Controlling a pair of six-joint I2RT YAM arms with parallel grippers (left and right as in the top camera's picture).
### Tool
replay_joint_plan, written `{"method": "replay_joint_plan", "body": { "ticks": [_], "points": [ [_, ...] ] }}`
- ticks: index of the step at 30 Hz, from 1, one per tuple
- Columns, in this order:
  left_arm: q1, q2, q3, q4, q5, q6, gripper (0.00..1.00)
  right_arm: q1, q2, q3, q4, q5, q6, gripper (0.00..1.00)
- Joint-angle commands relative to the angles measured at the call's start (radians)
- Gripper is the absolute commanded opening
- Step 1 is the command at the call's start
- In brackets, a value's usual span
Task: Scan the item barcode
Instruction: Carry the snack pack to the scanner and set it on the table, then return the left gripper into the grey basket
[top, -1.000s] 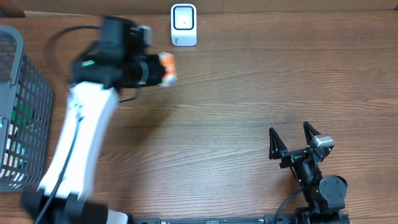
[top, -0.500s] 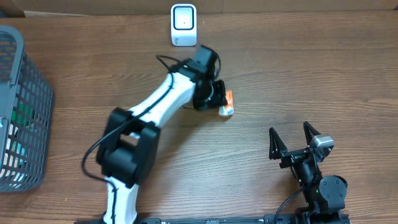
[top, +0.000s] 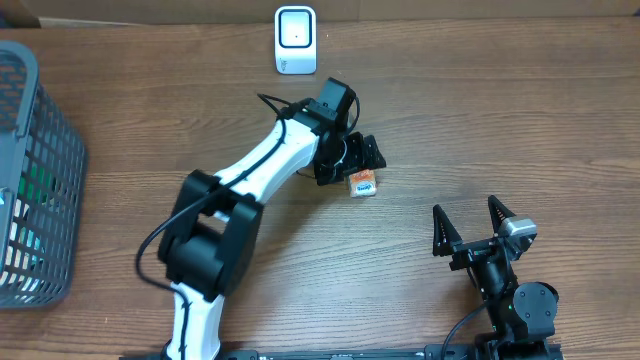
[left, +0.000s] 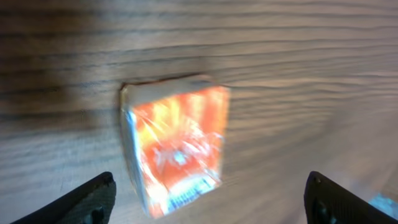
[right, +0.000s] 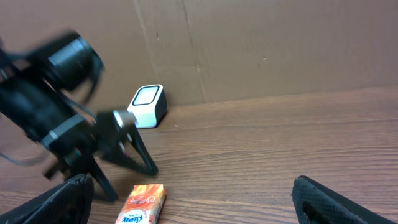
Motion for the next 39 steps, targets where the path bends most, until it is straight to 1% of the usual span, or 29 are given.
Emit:
{"method": "replay_joint_plan", "body": {
  "ticks": [1, 5, 8, 10, 11, 14, 19, 20, 21, 23, 25, 29, 33, 35, 39],
  "points": [
    [0.043, -0.217, 0.069, -0.027, -0.053, 0.086, 0.85, 0.002, -0.009, -0.01, 0.004, 0.01, -0.003, 1.0],
    [0.134, -0.394, 0.108, -0.135, -0.137, 0.147, 0.86, 0.002, -0.009, -0.01, 0.005, 0.01, -0.003, 1.0],
    [0.271, -0.539, 0.149, -0.253, -0.201, 0.203, 0.87, 0.002, -0.009, -0.01, 0.004, 0.01, -0.003, 1.0],
    [0.377, -0.621, 0.165, -0.306, -0.244, 0.234, 0.87, 0.002, -0.009, -0.01, 0.004, 0.01, -0.003, 1.0],
    [0.439, -0.661, 0.169, -0.325, -0.264, 0.248, 0.89, 0.002, -0.009, -0.01, 0.004, 0.01, -0.003, 1.0],
    [0.643, -0.767, 0.169, -0.346, -0.306, 0.302, 0.9, 0.002, -0.009, -0.01, 0.005, 0.01, -0.003, 1.0],
    [0.968, -0.837, 0.169, -0.346, -0.418, 0.32, 0.9, 0.002, -0.009, -0.01, 0.004, 0.01, -0.003, 1.0],
    [1.055, -0.83, 0.166, -0.354, -0.478, 0.323, 0.89, 0.002, -0.009, -0.01, 0.005, 0.01, -0.003, 1.0],
    [1.098, -0.821, 0.159, -0.354, -0.515, 0.317, 0.88, 0.002, -0.009, -0.01, 0.005, 0.01, -0.003, 1.0],
    [1.172, -0.785, 0.152, -0.353, -0.532, 0.286, 0.88, 0.002, -0.009, -0.01, 0.004, 0.01, -0.003, 1.0],
    [1.221, -0.737, 0.152, -0.354, -0.508, 0.262, 0.87, 0.002, -0.009, -0.01, 0.004, 0.01, -0.003, 1.0],
    [1.277, -0.634, 0.152, -0.345, -0.475, 0.27, 0.87, 0.002, -0.009, -0.01, 0.005, 0.01, -0.003, 1.0],
    [1.287, -0.536, 0.152, -0.353, -0.459, 0.328, 0.88, 0.002, -0.009, -0.01, 0.004, 0.01, -0.003, 1.0],
    [1.287, -0.489, 0.152, -0.367, -0.45, 0.328, 0.89, 0.002, -0.009, -0.01, 0.004, 0.01, -0.003, 1.0],
    [1.288, -0.415, 0.152, -0.375, -0.379, 0.328, 0.89, 0.002, -0.009, -0.01, 0.004, 0.01, -0.003, 1.0]
  ]
}}
